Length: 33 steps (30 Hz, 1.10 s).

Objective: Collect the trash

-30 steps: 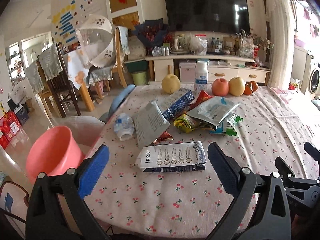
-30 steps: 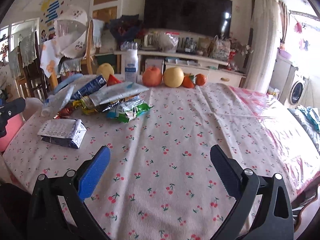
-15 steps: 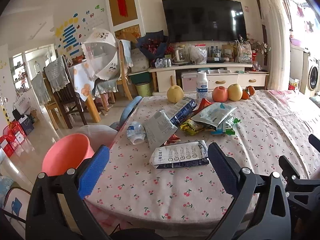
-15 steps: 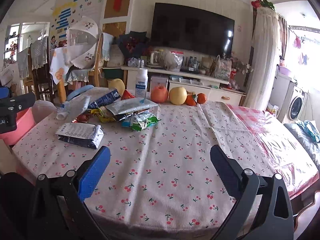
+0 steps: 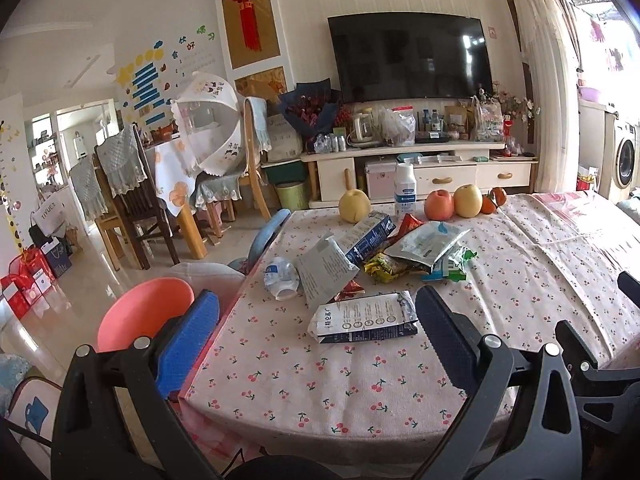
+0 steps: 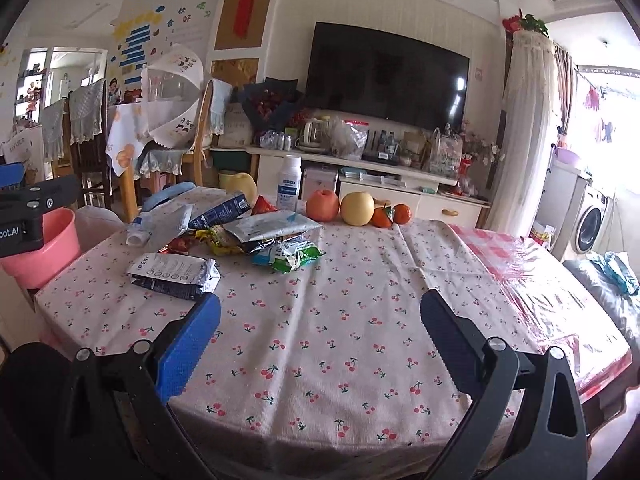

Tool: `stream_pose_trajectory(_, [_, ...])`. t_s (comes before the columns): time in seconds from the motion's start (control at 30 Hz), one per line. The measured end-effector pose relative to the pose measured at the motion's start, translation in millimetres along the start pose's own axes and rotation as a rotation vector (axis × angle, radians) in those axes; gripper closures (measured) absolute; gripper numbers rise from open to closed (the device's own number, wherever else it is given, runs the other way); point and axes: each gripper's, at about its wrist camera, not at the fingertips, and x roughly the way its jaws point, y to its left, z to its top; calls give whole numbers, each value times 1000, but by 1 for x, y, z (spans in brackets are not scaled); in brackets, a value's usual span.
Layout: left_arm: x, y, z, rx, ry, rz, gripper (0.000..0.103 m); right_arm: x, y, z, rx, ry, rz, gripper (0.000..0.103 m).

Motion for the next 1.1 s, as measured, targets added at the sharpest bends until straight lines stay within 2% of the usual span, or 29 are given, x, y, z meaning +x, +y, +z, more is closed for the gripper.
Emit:
stream_pose_trajectory(0.63, [2,3,-2,-4,16,6,4,0,4,0,-29,-15,23,4])
stream_pose_trajectory(0.83, [13,0,-4,-4,34,5,4,9,5,-4,-50,15,17,4])
stream_pose_trajectory(1.1, [30,2,-15,-14,73,-18,4,30,6,-11,-50,116,61,4])
